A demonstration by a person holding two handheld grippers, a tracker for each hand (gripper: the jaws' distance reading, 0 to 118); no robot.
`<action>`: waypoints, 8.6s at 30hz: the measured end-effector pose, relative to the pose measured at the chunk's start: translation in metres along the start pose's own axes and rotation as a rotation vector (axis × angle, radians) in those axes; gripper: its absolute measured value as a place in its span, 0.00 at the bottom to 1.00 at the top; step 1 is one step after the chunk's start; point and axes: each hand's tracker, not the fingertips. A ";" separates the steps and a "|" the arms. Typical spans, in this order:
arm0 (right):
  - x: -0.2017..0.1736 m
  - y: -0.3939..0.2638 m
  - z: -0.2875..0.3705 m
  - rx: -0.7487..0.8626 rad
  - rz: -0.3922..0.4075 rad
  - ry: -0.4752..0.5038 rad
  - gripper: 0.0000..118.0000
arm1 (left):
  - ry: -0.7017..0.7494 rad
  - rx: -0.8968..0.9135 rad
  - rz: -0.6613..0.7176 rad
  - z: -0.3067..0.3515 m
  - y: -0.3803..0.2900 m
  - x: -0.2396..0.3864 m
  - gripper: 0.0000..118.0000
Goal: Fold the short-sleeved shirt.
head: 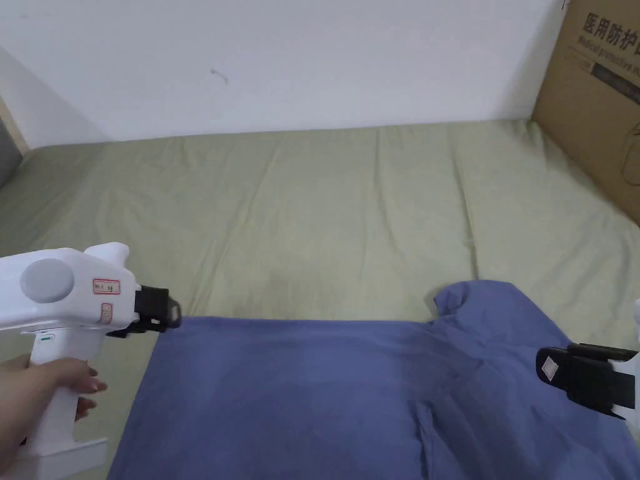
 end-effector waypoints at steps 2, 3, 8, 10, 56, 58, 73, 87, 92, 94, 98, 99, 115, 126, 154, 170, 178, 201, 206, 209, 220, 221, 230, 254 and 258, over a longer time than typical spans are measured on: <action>0.002 0.003 -0.013 -0.025 -0.011 0.003 0.00 | 0.002 -0.009 -0.006 -0.026 0.011 -0.011 0.84; 0.001 0.001 -0.020 -0.034 -0.015 0.002 0.00 | 0.003 -0.024 -0.005 -0.038 0.017 -0.016 0.85; 0.004 -0.010 -0.051 -0.102 -0.043 -0.012 0.00 | 0.089 -0.132 -0.049 -0.090 0.020 -0.026 0.85; 0.007 -0.013 -0.058 -0.122 -0.054 -0.006 0.00 | 0.099 -0.173 -0.042 -0.108 0.013 -0.033 0.85; 0.160 0.095 -0.241 -0.397 -0.015 -0.361 0.81 | -0.058 0.049 -0.093 0.017 -0.029 0.016 0.00; 0.158 0.099 -0.229 -0.373 0.015 -0.339 0.53 | -0.060 0.050 -0.083 0.017 -0.031 0.016 0.00; 0.104 0.117 -0.035 0.021 -0.063 -0.152 0.00 | -0.048 0.220 -0.048 0.126 -0.044 0.031 0.00; 0.036 0.173 0.161 0.328 0.035 -0.077 0.00 | -0.032 0.527 -0.108 0.305 -0.030 0.060 0.00; 0.017 0.216 0.190 0.382 0.074 -0.080 0.00 | -0.015 0.592 -0.116 0.335 -0.011 0.065 0.00; 0.010 0.232 0.195 0.411 0.106 -0.108 0.00 | -0.014 0.612 -0.100 0.342 -0.002 0.064 0.00; -0.005 0.272 0.195 0.430 0.147 -0.128 0.00 | -0.020 0.632 -0.055 0.348 0.020 0.065 0.00; -0.009 0.282 0.194 0.431 0.156 -0.144 0.00 | -0.019 0.637 -0.051 0.349 0.027 0.066 0.00; -0.049 0.425 0.146 0.543 0.171 -0.234 0.00 | 0.029 0.733 0.004 0.318 0.176 0.060 0.00; -0.047 0.470 0.081 0.639 0.152 -0.271 0.00 | 0.127 0.864 -0.026 0.276 0.247 0.065 0.00; 0.133 -0.085 -0.016 -0.574 0.097 -0.155 0.00 | -0.006 -0.296 0.017 0.075 -0.200 -0.038 0.00; 0.120 -0.126 0.024 -0.610 0.092 -0.249 0.88 | 0.027 -0.308 -0.046 0.122 -0.262 -0.031 0.48; 0.101 -0.117 0.047 -0.459 -0.029 -0.239 0.90 | -0.028 -0.224 0.066 0.138 -0.269 -0.019 0.79; 0.007 -0.095 0.091 -0.086 0.038 -0.123 0.00 | 0.111 -0.179 0.106 0.166 -0.285 0.007 0.20; 0.017 -0.103 0.086 -0.118 -0.012 -0.116 0.00 | 0.074 -0.202 0.215 0.137 -0.292 -0.015 0.74; 0.024 -0.107 0.084 -0.137 -0.028 -0.117 0.00 | 0.051 -0.240 0.184 0.121 -0.291 -0.016 0.73; 0.064 -0.116 0.080 -0.245 -0.129 -0.139 0.06 | 0.044 -0.258 0.150 0.117 -0.299 -0.005 0.03; 0.075 -0.118 0.073 -0.297 -0.122 -0.156 0.39 | 0.045 -0.261 0.154 0.115 -0.300 -0.004 0.03; 0.111 -0.149 0.020 -0.564 -0.092 -0.300 0.76 | 0.072 -0.267 0.125 0.116 -0.300 0.012 0.03; 0.075 -0.087 0.106 -0.233 -0.006 -0.206 0.00 | 0.003 0.049 0.163 0.188 -0.282 0.010 0.03; 0.070 -0.041 0.092 -0.234 -0.019 -0.179 0.00 | 0.000 0.088 0.120 0.189 -0.237 0.011 0.03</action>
